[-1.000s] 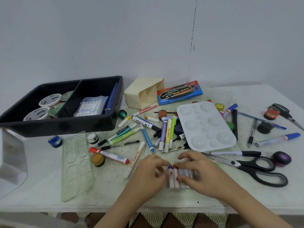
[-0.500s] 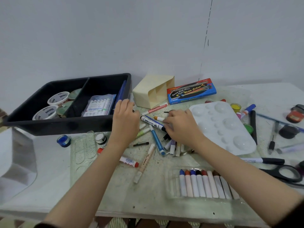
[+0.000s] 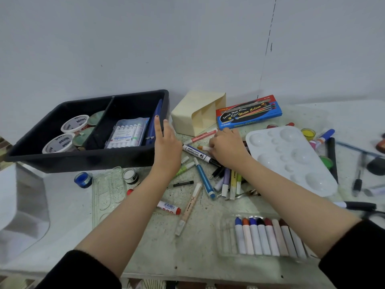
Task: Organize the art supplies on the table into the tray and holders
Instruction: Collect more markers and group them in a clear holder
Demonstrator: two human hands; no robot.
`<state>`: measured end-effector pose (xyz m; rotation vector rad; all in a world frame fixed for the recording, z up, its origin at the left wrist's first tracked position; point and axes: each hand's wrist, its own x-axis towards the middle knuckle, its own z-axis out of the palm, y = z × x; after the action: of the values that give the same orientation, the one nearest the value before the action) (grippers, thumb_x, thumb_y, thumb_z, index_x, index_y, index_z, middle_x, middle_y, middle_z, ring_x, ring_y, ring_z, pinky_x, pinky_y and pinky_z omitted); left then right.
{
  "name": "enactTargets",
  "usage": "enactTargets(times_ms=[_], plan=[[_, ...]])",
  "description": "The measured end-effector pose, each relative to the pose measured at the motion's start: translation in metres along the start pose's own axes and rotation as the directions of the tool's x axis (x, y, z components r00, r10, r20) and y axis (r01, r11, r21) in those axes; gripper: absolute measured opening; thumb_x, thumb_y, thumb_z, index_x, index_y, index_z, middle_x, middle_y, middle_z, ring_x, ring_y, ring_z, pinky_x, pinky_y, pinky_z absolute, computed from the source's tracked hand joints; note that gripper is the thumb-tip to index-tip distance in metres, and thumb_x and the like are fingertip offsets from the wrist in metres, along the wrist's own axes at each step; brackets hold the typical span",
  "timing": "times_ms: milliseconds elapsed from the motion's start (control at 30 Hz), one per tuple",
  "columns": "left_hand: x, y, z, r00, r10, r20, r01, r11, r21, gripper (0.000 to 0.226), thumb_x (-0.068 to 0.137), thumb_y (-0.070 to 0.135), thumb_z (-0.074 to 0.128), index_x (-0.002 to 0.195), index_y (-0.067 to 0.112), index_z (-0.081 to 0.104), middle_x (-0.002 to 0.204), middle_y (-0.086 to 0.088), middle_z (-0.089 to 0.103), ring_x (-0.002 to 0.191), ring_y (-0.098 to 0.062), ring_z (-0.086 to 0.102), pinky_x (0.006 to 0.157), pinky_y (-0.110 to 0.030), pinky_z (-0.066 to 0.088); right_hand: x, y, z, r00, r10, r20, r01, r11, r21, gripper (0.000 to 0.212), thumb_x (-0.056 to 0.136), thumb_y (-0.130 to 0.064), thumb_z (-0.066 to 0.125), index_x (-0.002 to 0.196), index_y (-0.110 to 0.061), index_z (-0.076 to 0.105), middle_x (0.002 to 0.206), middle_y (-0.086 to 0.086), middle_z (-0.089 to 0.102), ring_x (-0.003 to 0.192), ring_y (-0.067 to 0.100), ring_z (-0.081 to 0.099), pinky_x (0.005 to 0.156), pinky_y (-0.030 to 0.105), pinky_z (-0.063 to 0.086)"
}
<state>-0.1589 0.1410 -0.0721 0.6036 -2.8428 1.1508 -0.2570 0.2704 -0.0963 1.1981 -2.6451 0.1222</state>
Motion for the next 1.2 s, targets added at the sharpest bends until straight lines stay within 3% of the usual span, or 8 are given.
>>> enactTargets(times_ms=[233, 433, 533, 600, 800, 900, 1033, 1200], plan=[[-0.004, 0.005, 0.001, 1.0, 0.0, -0.014, 0.0, 1.0, -0.026, 0.012, 0.085, 0.028, 0.057, 0.087, 0.023, 0.067, 0.131, -0.015, 0.053, 0.135, -0.036, 0.03, 0.099, -0.065, -0.02, -0.04, -0.002, -0.014, 0.986, 0.112, -0.124, -0.019, 0.811, 0.585, 0.011, 0.093, -0.019, 0.054, 0.093, -0.01, 0.06, 0.085, 0.001, 0.06, 0.077, 0.015, 0.05, 0.068, 0.03, 0.04], [-0.021, 0.007, -0.008, 0.99, -0.067, -0.122, 0.034, 0.966, -0.256, 0.008, 0.084, 0.015, 0.048, 0.081, 0.014, 0.056, 0.079, -0.002, 0.059, 0.097, -0.026, 0.051, 0.112, -0.058, -0.003, -0.104, -0.01, -0.032, 0.981, 0.192, -0.004, -0.101, 0.532, 0.841, 0.018, 0.09, -0.012, 0.058, 0.097, -0.024, 0.047, 0.068, -0.005, 0.057, 0.055, 0.006, 0.049, 0.053, 0.016, 0.04], [-0.033, 0.005, -0.013, 0.984, -0.101, -0.149, -0.001, 0.825, -0.565, 0.01, 0.089, 0.019, 0.05, 0.096, 0.013, 0.052, 0.079, -0.002, 0.062, 0.088, -0.023, 0.056, 0.108, -0.045, 0.028, -0.134, -0.01, -0.039, 0.984, 0.165, 0.066, -0.138, 0.473, 0.87, 0.036, 0.088, -0.009, 0.058, 0.11, -0.035, 0.046, 0.066, 0.002, 0.057, 0.053, 0.004, 0.047, 0.053, 0.014, 0.039], [-0.044, 0.003, -0.017, 0.974, -0.134, -0.181, -0.058, 0.627, -0.777, 0.016, 0.091, 0.019, 0.052, 0.106, 0.016, 0.053, 0.079, 0.0, 0.061, 0.076, -0.018, 0.057, 0.085, -0.037, 0.046, -0.151, -0.011, -0.041, 0.982, 0.149, 0.115, -0.171, 0.45, 0.876, 0.037, 0.086, -0.008, 0.06, 0.109, -0.035, 0.049, 0.065, 0.001, 0.056, 0.052, 0.004, 0.047, 0.053, 0.016, 0.04], [-0.093, 0.005, -0.047, 0.994, -0.091, -0.058, -0.051, 0.075, -0.996, 0.026, 0.088, 0.016, 0.06, 0.108, 0.032, 0.057, 0.074, 0.011, 0.059, 0.063, 0.001, 0.056, 0.057, -0.012, 0.045, -0.182, -0.016, -0.043, 0.979, 0.106, 0.174, -0.203, 0.41, 0.889, 0.031, 0.082, -0.007, 0.066, 0.096, -0.031, 0.052, 0.065, 0.0, 0.062, 0.047, 0.003, 0.042, 0.05, 0.014, 0.036], [-0.114, 0.011, -0.051, 0.998, 0.028, 0.054, 0.057, -0.146, -0.988, 0.033, 0.085, 0.01, 0.063, 0.101, 0.039, 0.059, 0.071, 0.002, 0.064, 0.056, -0.004, 0.056, 0.055, -0.017, 0.051, -0.188, -0.017, -0.042, 0.981, 0.097, 0.166, -0.191, 0.429, 0.883, 0.03, 0.081, -0.011, 0.068, 0.096, -0.033, 0.053, 0.066, -0.001, 0.065, 0.047, 0.004, 0.045, 0.05, 0.012, 0.035], [-0.133, 0.024, -0.046, 0.977, 0.156, 0.144, 0.175, -0.208, -0.962, 0.032, 0.08, 0.011, 0.07, 0.095, 0.038, 0.063, 0.072, -0.007, 0.068, 0.064, -0.024, 0.063, 0.065, -0.041, 0.057, -0.189, -0.016, -0.038, 0.98, 0.089, 0.176, -0.196, 0.534, 0.823, 0.03, 0.08, -0.021, 0.07, 0.1, -0.035, 0.053, 0.072, -0.009, 0.065, 0.052, 0.002, 0.048, 0.052, 0.015, 0.037], [-0.15, 0.035, -0.039, 0.967, 0.198, 0.161, 0.192, -0.148, -0.97, 0.034, 0.075, 0.017, 0.077, 0.098, 0.038, 0.062, 0.068, 0.005, 0.065, 0.057, -0.001, 0.056, 0.063, -0.024, 0.052, -0.19, -0.016, -0.034, 0.981, 0.08, 0.179, -0.19, 0.618, 0.763, 0.029, 0.08, -0.028, 0.07, 0.104, -0.036, 0.055, 0.084, -0.014, 0.058, 0.062, -0.002, 0.05, 0.057, 0.014, 0.039]])
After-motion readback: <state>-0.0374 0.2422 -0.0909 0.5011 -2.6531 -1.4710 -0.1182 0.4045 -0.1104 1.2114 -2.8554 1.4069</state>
